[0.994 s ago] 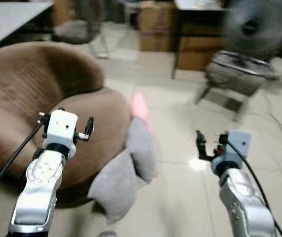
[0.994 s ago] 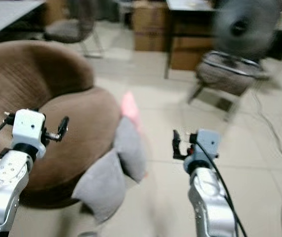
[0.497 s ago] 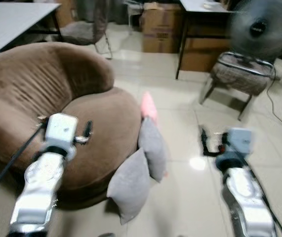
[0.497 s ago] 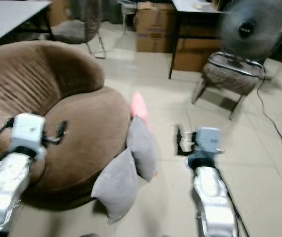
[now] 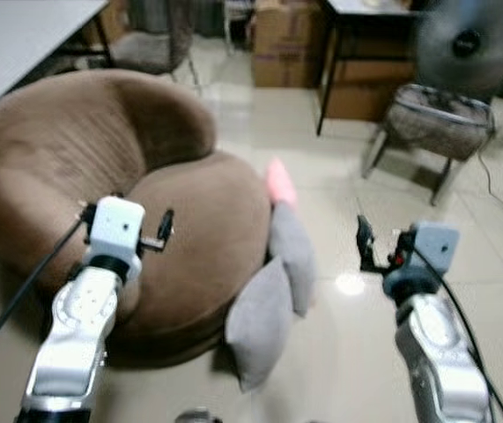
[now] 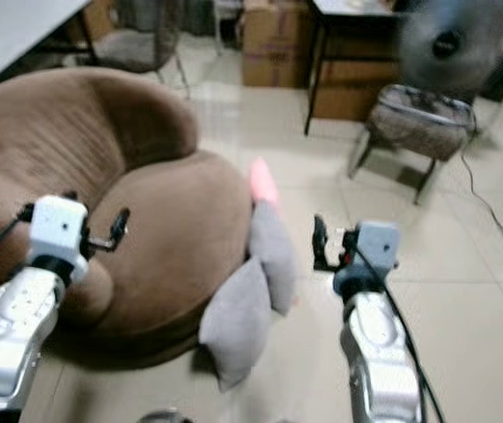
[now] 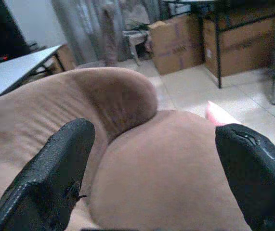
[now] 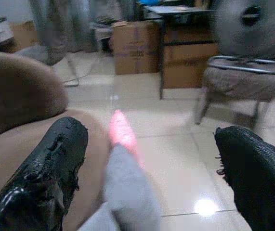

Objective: Move the pillow to the sofa from floor

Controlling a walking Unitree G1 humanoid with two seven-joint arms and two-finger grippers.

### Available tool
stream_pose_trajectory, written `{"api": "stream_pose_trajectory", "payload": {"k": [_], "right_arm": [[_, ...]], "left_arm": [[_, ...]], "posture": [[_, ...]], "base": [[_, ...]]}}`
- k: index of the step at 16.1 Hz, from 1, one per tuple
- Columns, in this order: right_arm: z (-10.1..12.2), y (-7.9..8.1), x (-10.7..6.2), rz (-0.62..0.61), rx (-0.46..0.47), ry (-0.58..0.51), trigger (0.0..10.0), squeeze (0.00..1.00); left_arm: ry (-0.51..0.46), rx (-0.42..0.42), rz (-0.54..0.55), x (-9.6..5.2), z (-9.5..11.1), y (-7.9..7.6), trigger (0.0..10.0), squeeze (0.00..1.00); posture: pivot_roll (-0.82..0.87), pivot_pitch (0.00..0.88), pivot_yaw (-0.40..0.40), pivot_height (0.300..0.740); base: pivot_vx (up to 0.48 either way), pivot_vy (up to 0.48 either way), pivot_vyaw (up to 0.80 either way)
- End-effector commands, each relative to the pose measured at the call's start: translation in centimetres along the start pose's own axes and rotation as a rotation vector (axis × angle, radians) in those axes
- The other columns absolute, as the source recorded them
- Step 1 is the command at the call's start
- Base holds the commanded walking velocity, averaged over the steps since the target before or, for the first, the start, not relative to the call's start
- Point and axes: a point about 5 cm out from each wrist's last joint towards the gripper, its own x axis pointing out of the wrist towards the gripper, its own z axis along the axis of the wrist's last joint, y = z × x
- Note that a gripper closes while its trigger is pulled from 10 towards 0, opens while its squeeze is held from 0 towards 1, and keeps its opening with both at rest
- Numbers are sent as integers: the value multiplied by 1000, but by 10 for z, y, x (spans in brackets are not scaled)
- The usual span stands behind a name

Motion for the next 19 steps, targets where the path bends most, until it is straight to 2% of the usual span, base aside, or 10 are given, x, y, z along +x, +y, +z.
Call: {"api": "stream_pose_trajectory", "payload": {"k": [1, 3, 6, 12, 16, 19], "right_arm": [[0, -1, 0, 4, 0, 13, 10000, 0], [-1, -2, 0, 5, -11, 19, 10000, 0], [-2, -3, 1, 12, -12, 41, 10000, 0], [-1, -3, 3, 27, -20, 68, 10000, 0], [-2, -2, -3, 32, 5, 81, 10000, 0], [-3, -4, -6, 11, 7, 92, 10000, 0]], "left_arm": [[-3, -12, -19, -2, 3, -3, 10000, 0], [3, -15, -12, -7, 1, -5, 10000, 0], [14, -16, -2, -14, -1, -6, 10000, 0], [21, -17, 2, -13, -1, -6, 10000, 0], [23, -19, -7, -14, -1, -8, 10000, 0], [16, -21, -54, -16, -2, -13, 10000, 0]], "posture": [[83, 0, -18, 740], [84, 0, -26, 740], [88, 0, -35, 740], [87, 0, -36, 740], [87, 0, -37, 740], [86, 0, -30, 740]], "base": [[0, 0, -800], [0, 0, -800], [187, 0, 0], [293, 0, 0], [294, 0, -800], [0, 0, 0]]}}
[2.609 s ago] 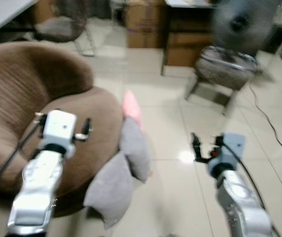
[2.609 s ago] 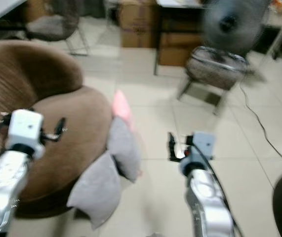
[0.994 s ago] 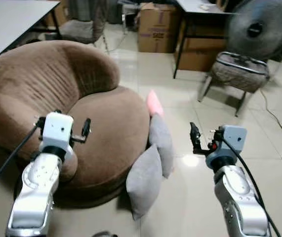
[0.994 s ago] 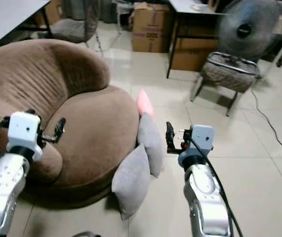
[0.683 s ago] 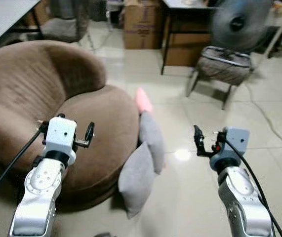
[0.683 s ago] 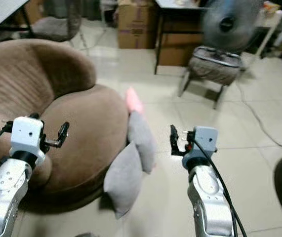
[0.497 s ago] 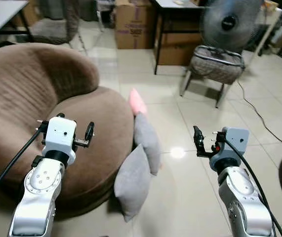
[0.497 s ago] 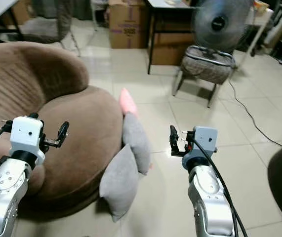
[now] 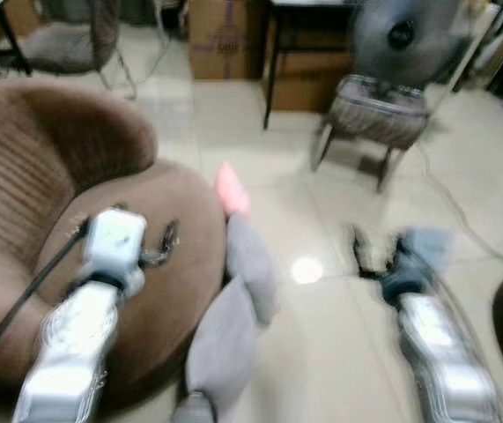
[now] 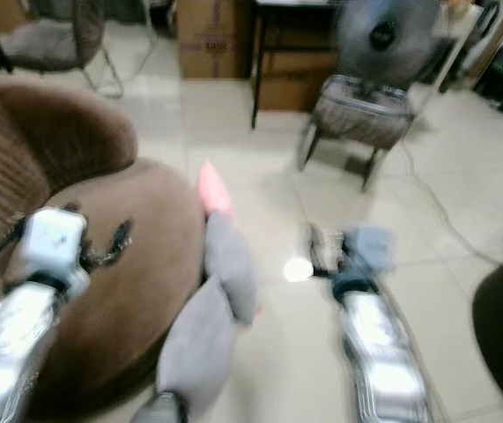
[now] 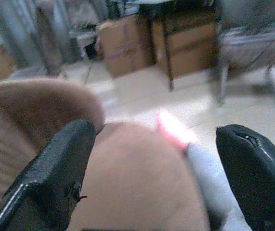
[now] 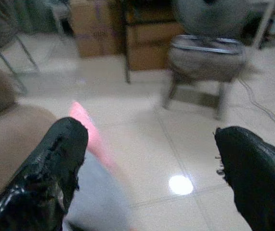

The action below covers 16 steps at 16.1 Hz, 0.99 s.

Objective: Move the pillow to the sofa from floor

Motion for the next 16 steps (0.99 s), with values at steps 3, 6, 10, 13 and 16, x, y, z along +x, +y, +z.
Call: {"api": "stream_pose_trajectory", "payload": {"k": [3, 6, 10, 13, 16], "right_arm": [[-4, -16, -3, -45, -11, 22, 10000, 0], [-9, -17, -2, -47, -14, 35, 10000, 0], [-13, -17, 0, -45, -15, 49, 10000, 0], [-13, -13, 1, 27, -17, 55, 10000, 0], [-12, -12, -2, 23, -49, 40, 10000, 0]], "left_arm": [[-39, -1, -36, 2, 8, -7, 10000, 0], [-53, 37, -52, 2, 9, -5, 10000, 0], [-45, 47, -57, 2, 6, -7, 10000, 0], [-23, 24, -43, 2, 3, -5, 10000, 0], [-7, -1, -35, -1, -1, -7, 10000, 0]], "posture": [[85, 0, -28, 740], [89, 0, -26, 740], [88, 0, -23, 740], [88, 0, -23, 740], [90, 0, -28, 740]], "base": [[0, 0, 0], [0, 0, 0], [0, -381, 0], [0, 0, 0], [0, 0, 0]]}}
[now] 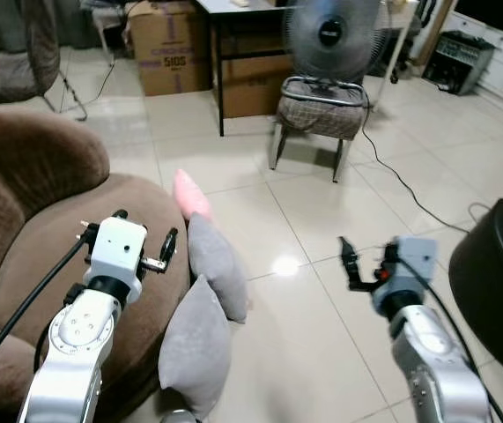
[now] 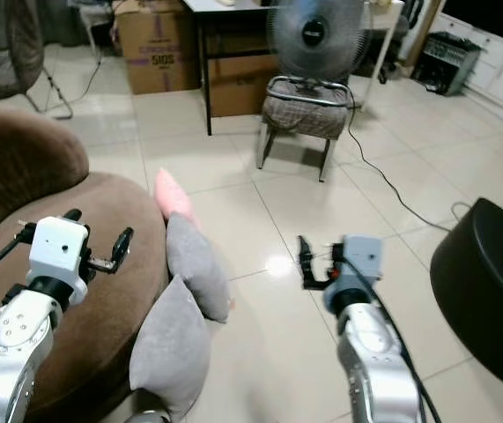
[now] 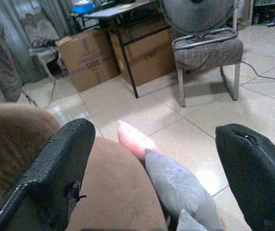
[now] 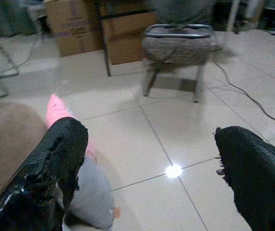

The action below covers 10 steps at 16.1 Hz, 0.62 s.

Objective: Move the pillow to the sofa from floor

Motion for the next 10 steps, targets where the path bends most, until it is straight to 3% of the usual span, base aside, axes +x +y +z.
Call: {"api": "stream_pose_trajectory", "payload": {"k": [1, 5, 10], "right_arm": [[5, -1, 0, -4, -50, -23, 10000, 0], [4, -1, -1, 18, -12, -18, 10000, 0], [5, -1, -5, 42, -23, -16, 10000, 0]], "left_arm": [[11, -23, 10, -1, -3, -1, 10000, 0], [12, -42, 26, -2, -2, -3, 10000, 0], [26, -37, 36, -4, -6, -3, 10000, 0]], "posture": [[90, 0, -28, 740], [87, 0, -42, 740], [85, 0, -47, 686]], "base": [[0, 0, 0], [0, 0, 0], [0, 0, 0]]}}
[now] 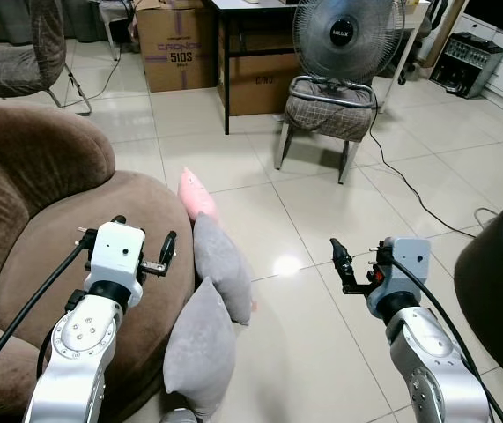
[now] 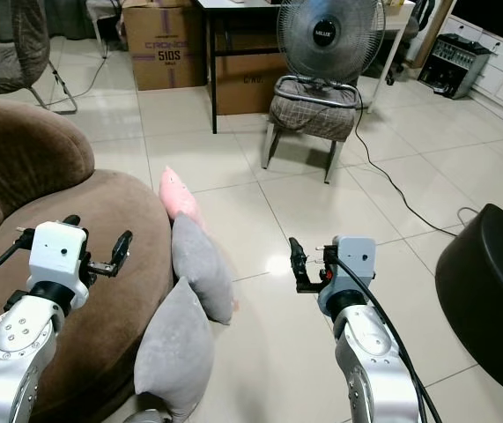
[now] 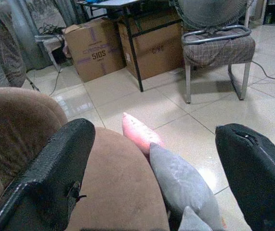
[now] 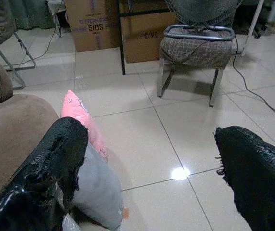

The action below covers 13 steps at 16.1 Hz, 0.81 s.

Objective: Move the pillow to the sofa from floor

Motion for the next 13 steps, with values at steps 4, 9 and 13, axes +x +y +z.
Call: {"api": "stream_pose_trajectory", "payload": {"k": [4, 9, 13], "right_arm": [[4, -3, -2, -3, -13, -8, 10000, 0], [-5, -7, 1, -43, -43, 28, 10000, 0], [-5, -4, 3, -25, -13, 27, 10000, 0]], "left_arm": [[10, 3, 4, -2, -2, -1, 10000, 0], [27, -50, -9, -1, -8, -1, 10000, 12], [47, -21, -9, 4, -19, 2, 10000, 353]], "posture": [[84, 0, -47, 646], [84, 0, -47, 621], [83, 0, -46, 621]], "base": [[0, 0, 0], [0, 0, 0], [0, -73, 0]]}}
